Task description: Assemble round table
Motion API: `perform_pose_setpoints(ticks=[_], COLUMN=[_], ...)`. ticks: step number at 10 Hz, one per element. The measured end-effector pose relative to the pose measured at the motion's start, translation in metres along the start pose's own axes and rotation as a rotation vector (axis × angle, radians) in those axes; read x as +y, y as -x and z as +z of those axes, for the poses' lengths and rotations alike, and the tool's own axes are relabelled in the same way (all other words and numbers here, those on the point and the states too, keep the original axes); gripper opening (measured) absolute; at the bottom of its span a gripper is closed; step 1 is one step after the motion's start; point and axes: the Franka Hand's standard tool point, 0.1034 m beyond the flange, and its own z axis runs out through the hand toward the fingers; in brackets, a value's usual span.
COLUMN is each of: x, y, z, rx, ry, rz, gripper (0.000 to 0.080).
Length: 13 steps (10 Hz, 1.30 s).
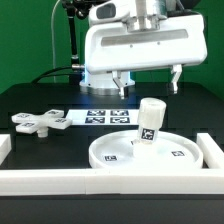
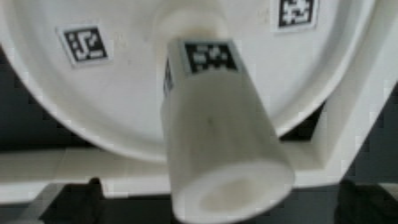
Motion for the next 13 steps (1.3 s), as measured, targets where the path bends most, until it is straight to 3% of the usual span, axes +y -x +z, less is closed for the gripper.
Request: perform_pose_setpoints(ticks=[4, 10, 12, 13], x=[-0.002, -0.004, -0.002, 0.000], y=[-0.006, -0.005, -0.007, -0.007], z=[0.008, 0.014, 0.019, 0.024], rx=[-0.263, -0.248, -0.247, -0.252], ry=[-0.058, -0.053, 0.002, 0.008], rz=[0.008, 0.012, -0.018, -0.013], gripper=[0.0649, 0.0649, 0.0649, 0.0649])
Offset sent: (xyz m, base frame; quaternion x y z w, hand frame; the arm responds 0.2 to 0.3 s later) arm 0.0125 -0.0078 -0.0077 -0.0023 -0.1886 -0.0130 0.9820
